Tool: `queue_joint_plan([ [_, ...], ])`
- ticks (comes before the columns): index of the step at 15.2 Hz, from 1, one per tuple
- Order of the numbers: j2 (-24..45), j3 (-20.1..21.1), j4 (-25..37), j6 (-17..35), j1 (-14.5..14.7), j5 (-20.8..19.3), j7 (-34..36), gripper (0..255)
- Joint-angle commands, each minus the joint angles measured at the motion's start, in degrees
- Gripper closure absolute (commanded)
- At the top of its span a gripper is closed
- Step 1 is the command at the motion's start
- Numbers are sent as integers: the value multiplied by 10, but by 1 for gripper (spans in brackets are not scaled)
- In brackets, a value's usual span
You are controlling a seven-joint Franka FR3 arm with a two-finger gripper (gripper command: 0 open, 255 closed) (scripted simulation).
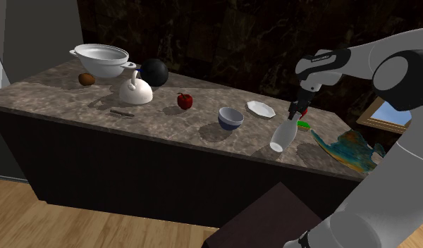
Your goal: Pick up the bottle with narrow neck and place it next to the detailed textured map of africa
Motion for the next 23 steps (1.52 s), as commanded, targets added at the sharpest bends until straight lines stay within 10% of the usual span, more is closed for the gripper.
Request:
queue_joint_plan([
  [1,0,0,0,0,0,0,0,255],
  [23,-26,-2,95,-118,3,-15,6,255],
])
